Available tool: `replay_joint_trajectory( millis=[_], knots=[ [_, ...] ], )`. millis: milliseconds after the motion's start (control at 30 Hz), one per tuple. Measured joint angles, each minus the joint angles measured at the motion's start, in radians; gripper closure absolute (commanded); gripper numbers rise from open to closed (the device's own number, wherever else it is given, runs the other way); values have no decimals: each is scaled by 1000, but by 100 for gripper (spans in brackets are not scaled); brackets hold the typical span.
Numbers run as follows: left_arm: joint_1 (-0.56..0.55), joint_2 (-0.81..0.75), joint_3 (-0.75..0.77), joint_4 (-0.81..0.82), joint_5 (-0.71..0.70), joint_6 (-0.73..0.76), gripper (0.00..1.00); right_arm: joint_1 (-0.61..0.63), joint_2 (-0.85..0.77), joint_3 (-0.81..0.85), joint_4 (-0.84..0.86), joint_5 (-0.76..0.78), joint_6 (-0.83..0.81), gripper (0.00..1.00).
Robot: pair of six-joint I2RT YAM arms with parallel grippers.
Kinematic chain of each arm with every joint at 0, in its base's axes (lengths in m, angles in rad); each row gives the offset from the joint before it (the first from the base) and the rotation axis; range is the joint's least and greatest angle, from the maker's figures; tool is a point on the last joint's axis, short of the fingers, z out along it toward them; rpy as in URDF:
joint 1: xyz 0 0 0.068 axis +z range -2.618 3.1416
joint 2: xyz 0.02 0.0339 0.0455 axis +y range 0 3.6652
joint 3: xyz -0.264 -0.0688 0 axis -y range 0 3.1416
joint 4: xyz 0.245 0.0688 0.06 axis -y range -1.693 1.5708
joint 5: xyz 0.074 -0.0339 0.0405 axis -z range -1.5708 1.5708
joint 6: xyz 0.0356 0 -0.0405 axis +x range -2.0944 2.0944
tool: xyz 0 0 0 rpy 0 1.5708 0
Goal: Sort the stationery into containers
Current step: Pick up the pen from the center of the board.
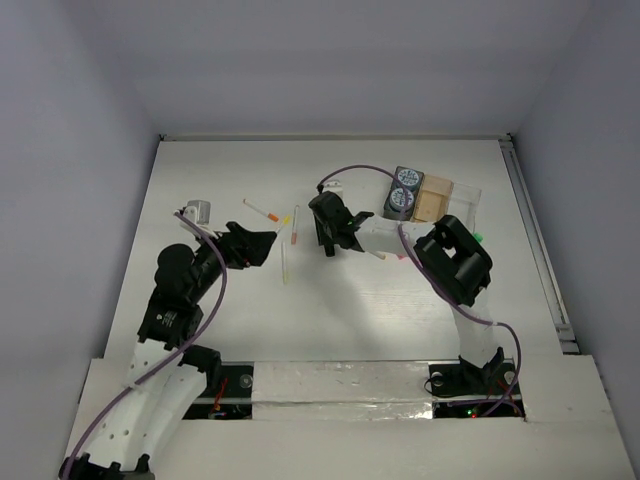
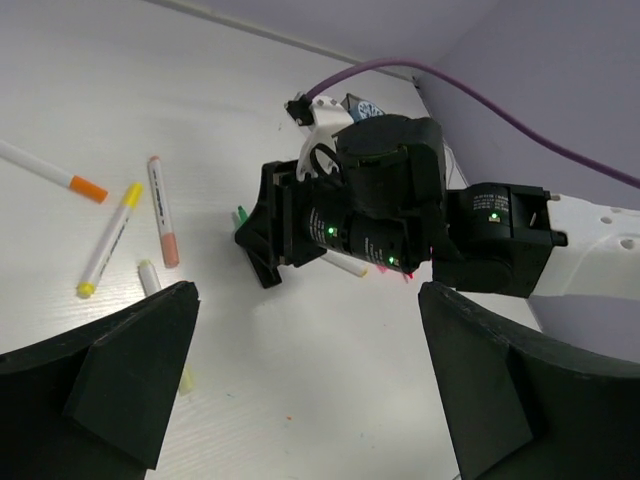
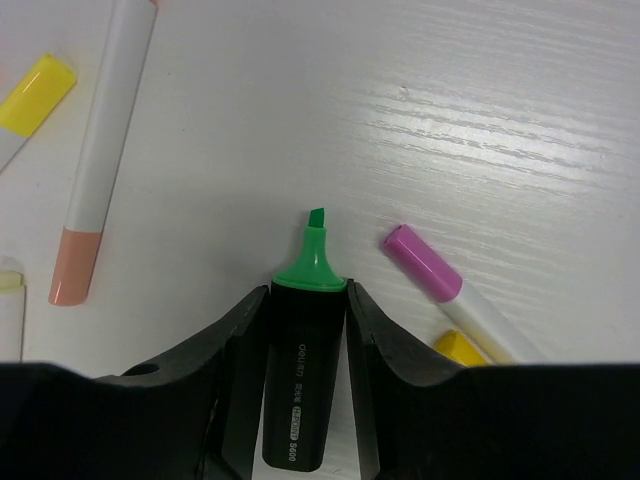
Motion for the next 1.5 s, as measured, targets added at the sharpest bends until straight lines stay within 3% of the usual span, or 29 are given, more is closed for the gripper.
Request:
replay_joint_trajectory(
  millis=[67, 333, 433, 800, 1133, 1500],
  knots=[
    [0, 0, -23, 3, 7, -15, 24, 0, -1, -1, 0, 0, 5, 82],
    [-8, 90, -177, 109, 68, -93, 33, -2, -66, -68, 6, -35, 31, 83],
    [-35, 167, -204, 156, 83, -117, 42, -2, -142, -110, 9, -58, 37, 82],
    [-242, 527, -208, 478, 91, -204, 39, -2, -500, -269, 154, -212, 82, 84],
    [-357, 621, -171, 660, 6, -241, 41, -2, -516, -343, 189, -263, 109, 84],
    [-407, 701, -101, 666, -142, -205, 50, -2, -517, -375, 245, -293, 144, 84]
  ],
)
